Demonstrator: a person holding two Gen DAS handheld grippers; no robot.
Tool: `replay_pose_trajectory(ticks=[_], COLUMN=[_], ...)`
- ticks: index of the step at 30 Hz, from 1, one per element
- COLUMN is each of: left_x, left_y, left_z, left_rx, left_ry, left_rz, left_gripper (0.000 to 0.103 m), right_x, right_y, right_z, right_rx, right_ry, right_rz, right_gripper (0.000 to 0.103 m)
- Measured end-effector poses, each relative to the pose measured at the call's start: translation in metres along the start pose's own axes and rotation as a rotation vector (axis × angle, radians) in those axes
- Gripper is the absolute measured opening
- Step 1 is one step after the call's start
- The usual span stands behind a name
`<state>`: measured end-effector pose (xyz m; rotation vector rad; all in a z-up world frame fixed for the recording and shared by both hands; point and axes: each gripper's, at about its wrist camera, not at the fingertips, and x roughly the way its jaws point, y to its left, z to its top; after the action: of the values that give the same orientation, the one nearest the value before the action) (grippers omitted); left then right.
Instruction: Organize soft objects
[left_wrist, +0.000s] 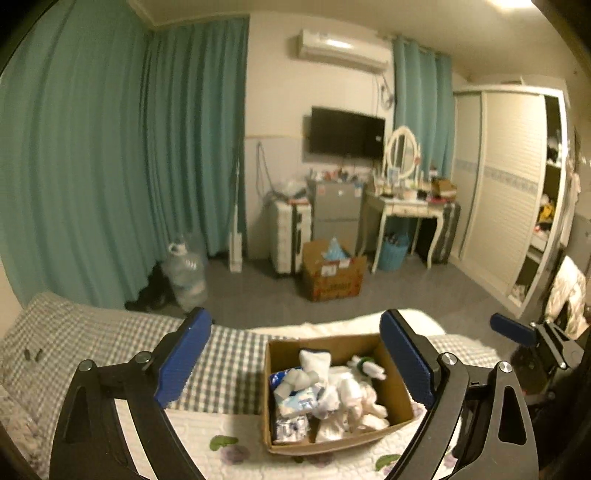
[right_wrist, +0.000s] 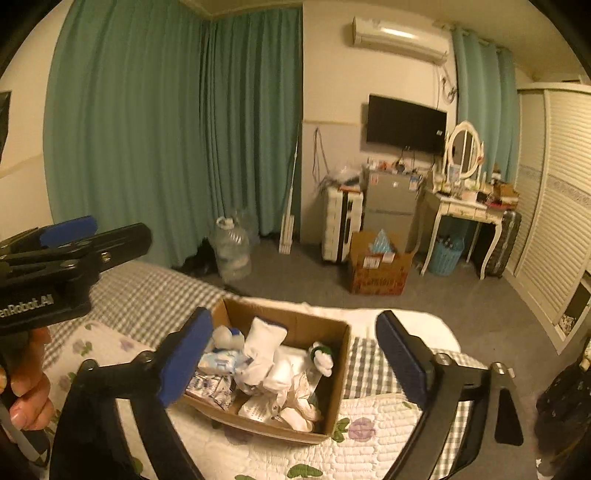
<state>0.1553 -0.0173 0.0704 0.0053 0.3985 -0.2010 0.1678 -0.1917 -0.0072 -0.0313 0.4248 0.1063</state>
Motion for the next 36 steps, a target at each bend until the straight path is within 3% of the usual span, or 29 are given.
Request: replay_pose_trajectory(ticks=[5, 9, 20, 28, 36], left_x=[-0.049, -0.078, -0.106, -0.098, -0.086], left_y=[0.001, 0.002, 0.001, -0.001, -0.003], left_z=[0.002, -0.006, -0.043, -0.079, -0.092], left_rx=[0.004, 0.005, -0.016, -0.002, 0.008], left_ry=[-0.069, -0.111, -0.112, -0.07, -0.046], left_rz=[0.013, 0.036, 0.095, 0.136, 0.137], left_gripper=[0.1, 0.103, 0.103, 0.103, 0.103], right_x=[-0.051, -0.092, -0.164, -0.167, -0.152], right_y=[0.0, 0.0, 0.004, 0.002, -0.004], right_z=[0.004, -0.002, -0.032, -0.058, -0.071], right_rx=[0.008, 0.021, 0.031, 0.052, 0.077], right_ry=[-0.042, -0.085, -0.144, -0.129, -0.105], right_rz=[-0.016, -0.025, -0.045, -0.059, -0.06], right_gripper=[0.103, 0.103, 0.103, 0.103, 0.103])
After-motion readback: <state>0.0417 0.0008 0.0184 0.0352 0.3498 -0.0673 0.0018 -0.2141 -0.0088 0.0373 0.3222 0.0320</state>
